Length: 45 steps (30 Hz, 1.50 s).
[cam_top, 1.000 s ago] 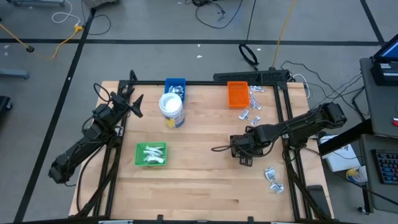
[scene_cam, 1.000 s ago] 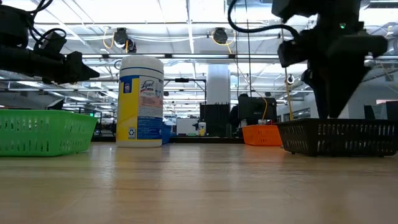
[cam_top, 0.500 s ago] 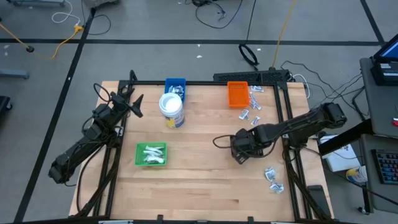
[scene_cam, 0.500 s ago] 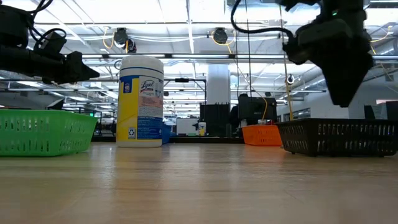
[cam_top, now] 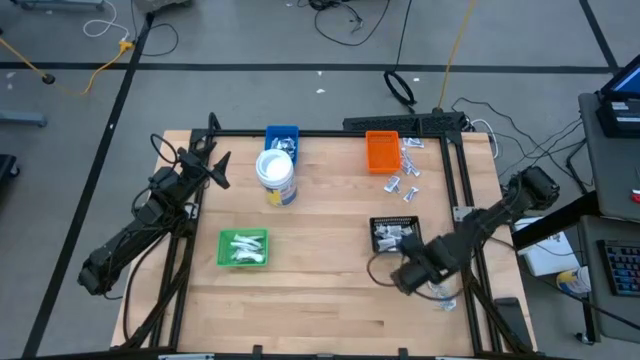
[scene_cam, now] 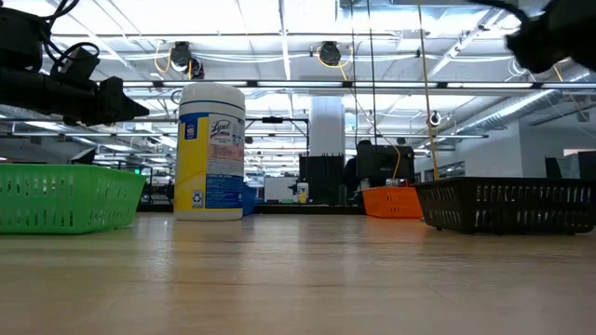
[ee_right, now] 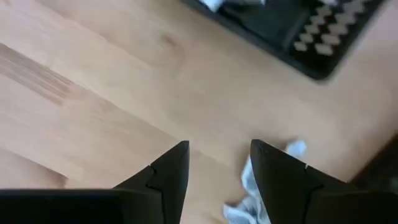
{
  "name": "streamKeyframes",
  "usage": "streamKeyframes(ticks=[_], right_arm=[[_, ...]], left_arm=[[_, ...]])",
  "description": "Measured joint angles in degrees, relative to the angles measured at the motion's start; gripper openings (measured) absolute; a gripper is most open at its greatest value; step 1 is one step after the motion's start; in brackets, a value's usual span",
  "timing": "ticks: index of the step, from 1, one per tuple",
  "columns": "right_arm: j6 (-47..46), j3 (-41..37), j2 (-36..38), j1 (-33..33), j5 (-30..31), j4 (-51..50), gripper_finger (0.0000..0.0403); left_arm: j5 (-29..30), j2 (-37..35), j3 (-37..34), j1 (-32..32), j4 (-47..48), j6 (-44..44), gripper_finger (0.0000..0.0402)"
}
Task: Pick & Place First Aid Supplies
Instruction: Put the gray towelette pack into the black bin
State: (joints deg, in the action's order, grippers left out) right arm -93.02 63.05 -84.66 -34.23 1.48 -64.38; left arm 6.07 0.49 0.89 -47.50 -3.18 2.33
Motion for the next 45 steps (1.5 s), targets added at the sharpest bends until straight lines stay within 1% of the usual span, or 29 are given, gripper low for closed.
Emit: streamKeyframes(ticks=[6, 13, 15, 17, 21, 33, 37, 39, 41, 45], right_arm=[[-8.3, 0.0, 0.0, -6.6, 0.0, -2.6, 0.0164], [-13.0, -0.2, -0.2, -11.2, -0.1, -2.7, 0.0164], [-13.2, -1.1, -1.0, -11.9, -0.6, -2.4, 0.0164], [-13.9, -2.5, -1.4, -12.3, -2.6, -1.9, 0.0164], [-14.0, -5.2, -1.4, -12.4, -4.7, 1.2, 0.0164], [-13.3, -14.9, -1.4, -12.4, -4.6, 13.9, 0.0164], [-13.7, -16.7, -1.4, -12.4, -4.7, 16.9, 0.0162], [-12.8, -17.0, -1.4, -12.4, -4.7, 18.0, 0.015], [-12.0, -17.3, -1.4, -12.4, -4.7, 18.9, 0.0127], [-9.6, -17.6, -1.4, -12.4, -4.6, 19.5, 0.0058]], left_arm=[[0.0, 0.0, 0.0, 0.0, 0.0, 0.0, 0.0273], [0.0, 0.0, 0.0, 0.0, 0.0, 0.0, 0.0274], [0.0, 0.0, 0.0, 0.0, 0.0, 0.0, 0.0274], [0.0, 0.0, 0.0, 0.0, 0.0, 0.0, 0.0273], [0.0, 0.0, 0.0, 0.0, 0.0, 0.0, 0.0273], [0.0, 0.0, 0.0, 0.0, 0.0, 0.0, 0.0276], [0.0, 0.0, 0.0, 0.0, 0.0, 0.0, 0.0282], [0.0, 0.0, 0.0, 0.0, 0.0, 0.0, 0.0282], [0.0, 0.0, 0.0, 0.0, 0.0, 0.0, 0.028], [0.0, 0.0, 0.0, 0.0, 0.0, 0.0, 0.0275]])
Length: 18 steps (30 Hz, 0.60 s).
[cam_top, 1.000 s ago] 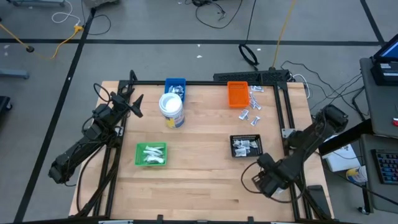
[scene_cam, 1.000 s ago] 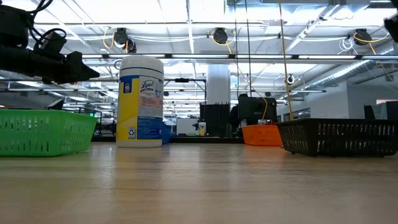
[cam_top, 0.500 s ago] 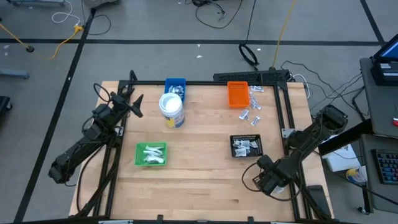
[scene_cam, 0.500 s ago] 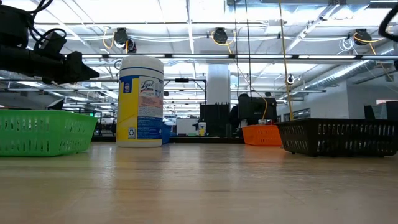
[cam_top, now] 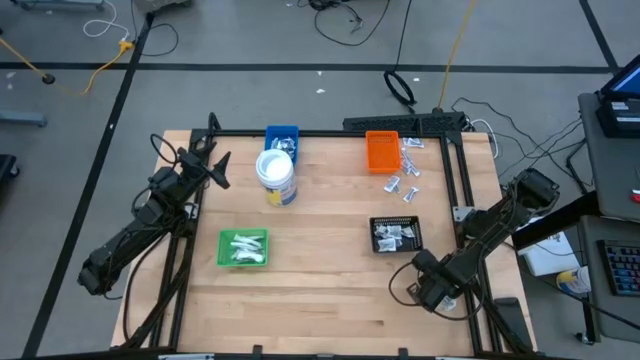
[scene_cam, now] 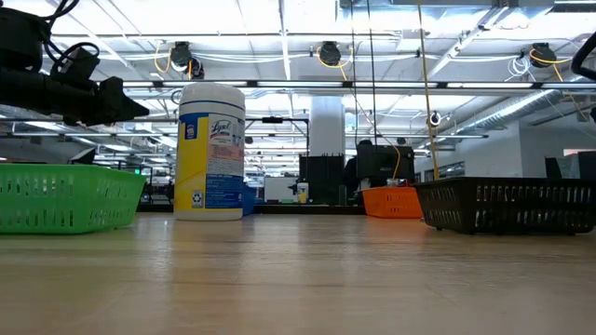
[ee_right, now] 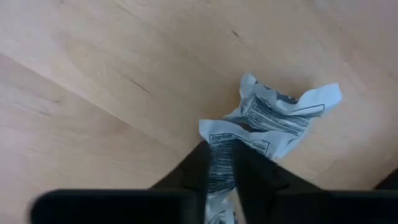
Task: Pick & Place First Aid Supplies
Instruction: Put the gray towelette pack into the black bin
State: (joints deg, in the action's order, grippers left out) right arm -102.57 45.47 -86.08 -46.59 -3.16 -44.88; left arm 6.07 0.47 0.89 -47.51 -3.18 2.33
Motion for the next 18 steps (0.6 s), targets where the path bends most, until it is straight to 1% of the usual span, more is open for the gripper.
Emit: streamKeyframes(ticks=[2, 4, 7, 10, 14, 18], right_arm=[[1.4, 0.0, 0.0, 0.0, 0.0, 0.5, 0.0021], [2.5, 0.0, 0.0, 0.0, 0.0, 1.1, 0.0008], [2.2, 0.0, 0.0, 0.0, -0.1, 2.2, 0.0012], [2.6, 1.4, 0.1, 0.0, 0.0, 2.0, 0.0005], [6.1, 5.7, 0.3, 0.5, -0.2, -0.5, 0.0003], [11.5, 10.1, 0.3, 1.1, -1.4, -4.0, 0.0002]], left_arm=[[0.0, 0.0, 0.0, 0.0, 0.0, 0.0, 0.0274], [0.0, 0.0, 0.0, 0.0, 0.0, 0.0, 0.0275], [0.0, 0.0, 0.0, 0.0, 0.0, 0.0, 0.028], [0.0, 0.0, 0.0, 0.0, 0.0, 0.0, 0.0284], [0.0, 0.0, 0.0, 0.0, 0.0, 0.0, 0.0287], [0.0, 0.0, 0.0, 0.0, 0.0, 0.0, 0.0281]])
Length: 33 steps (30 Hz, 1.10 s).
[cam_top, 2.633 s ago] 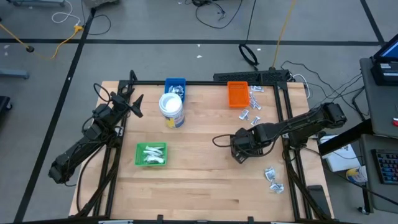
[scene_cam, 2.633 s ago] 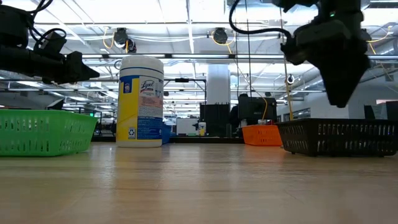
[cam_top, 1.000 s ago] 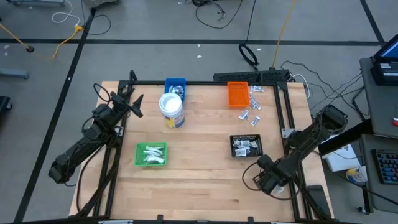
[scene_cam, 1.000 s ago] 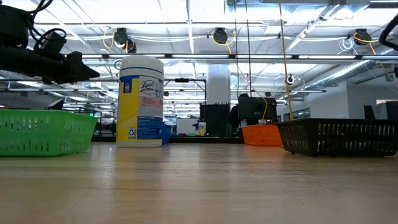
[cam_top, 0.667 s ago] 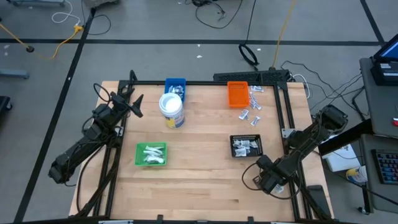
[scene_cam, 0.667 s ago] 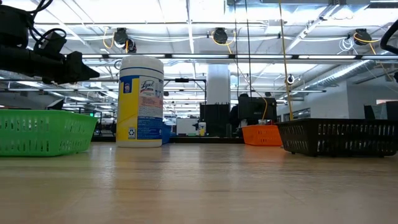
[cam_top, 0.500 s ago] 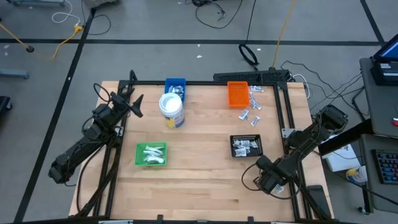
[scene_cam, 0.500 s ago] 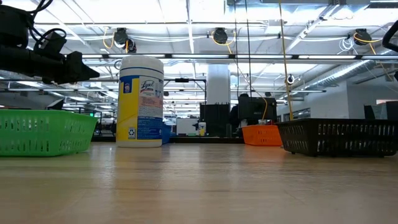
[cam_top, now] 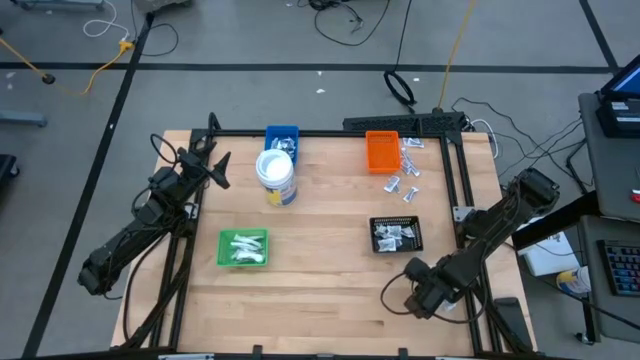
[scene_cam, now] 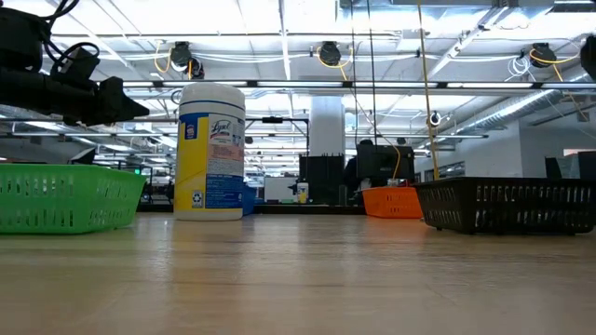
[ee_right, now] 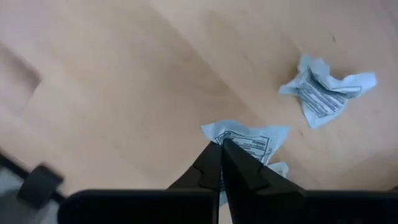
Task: Pick & Place First Aid Supplies
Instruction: Put the gray towelette pack into the black bin
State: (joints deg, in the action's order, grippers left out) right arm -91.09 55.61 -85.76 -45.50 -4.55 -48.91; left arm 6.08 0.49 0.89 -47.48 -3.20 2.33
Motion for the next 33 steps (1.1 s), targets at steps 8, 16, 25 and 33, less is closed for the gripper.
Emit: streamKeyframes(ticks=[8, 16, 25, 33], right_arm=[[20.9, 5.5, 0.0, 0.9, -1.6, -4.7, 0.0001], [40.4, 6.6, 0.0, 1.5, -1.7, -7.5, 0.0001], [54.3, 6.6, 0.0, 9.6, -1.7, -8.2, 0.0], [66.6, 6.6, 0.0, 20.8, -1.5, -10.8, 0.0]], left_arm=[[0.0, 0.0, 0.0, 0.0, 0.0, 0.0, 0.0277], [0.0, 0.0, 0.0, 0.0, 0.0, 0.0, 0.0289], [0.0, 0.0, 0.0, 0.0, 0.0, 0.0, 0.0277], [0.0, 0.0, 0.0, 0.0, 0.0, 0.0, 0.0274]])
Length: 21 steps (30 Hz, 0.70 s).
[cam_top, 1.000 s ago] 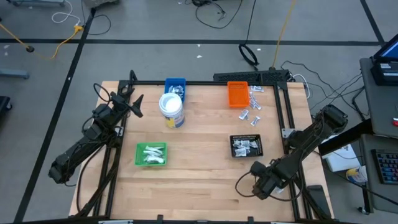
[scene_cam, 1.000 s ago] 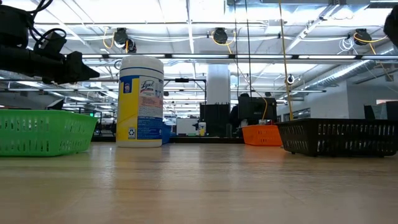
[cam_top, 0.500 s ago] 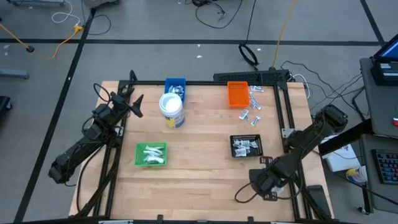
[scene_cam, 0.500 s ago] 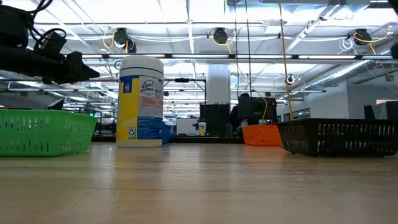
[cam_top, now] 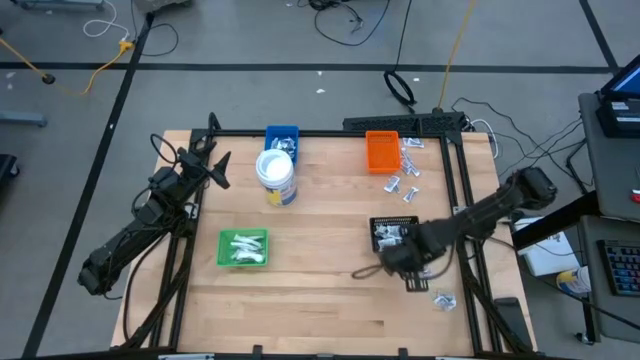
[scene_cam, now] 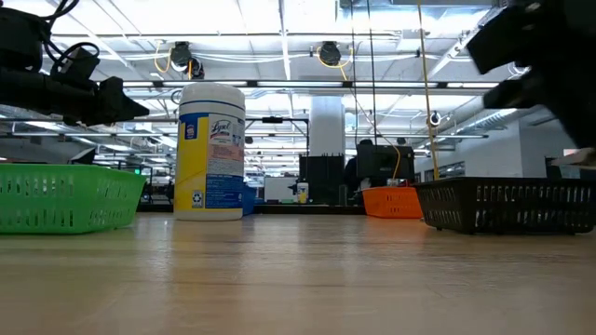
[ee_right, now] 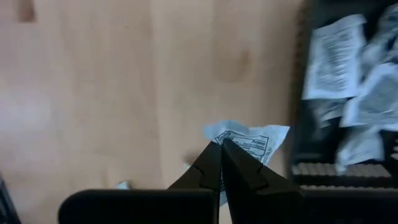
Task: Pick & Place First Aid Supplies
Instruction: Put the gray towelette pack into the black bin
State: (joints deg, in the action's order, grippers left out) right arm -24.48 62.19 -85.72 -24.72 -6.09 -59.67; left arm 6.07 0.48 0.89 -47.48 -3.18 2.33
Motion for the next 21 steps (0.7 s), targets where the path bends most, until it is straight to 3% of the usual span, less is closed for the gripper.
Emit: streamKeyframes(ticks=[13, 21], right_arm=[[14.3, 0.0, 0.0, 14.5, 0.2, -1.0, 0.0], [18.7, -1.2, -0.3, 17.6, 2.7, 1.2, 0.0]], left_arm=[[0.0, 0.0, 0.0, 0.0, 0.0, 0.0, 0.0273], [0.0, 0.0, 0.0, 0.0, 0.0, 0.0, 0.0273]])
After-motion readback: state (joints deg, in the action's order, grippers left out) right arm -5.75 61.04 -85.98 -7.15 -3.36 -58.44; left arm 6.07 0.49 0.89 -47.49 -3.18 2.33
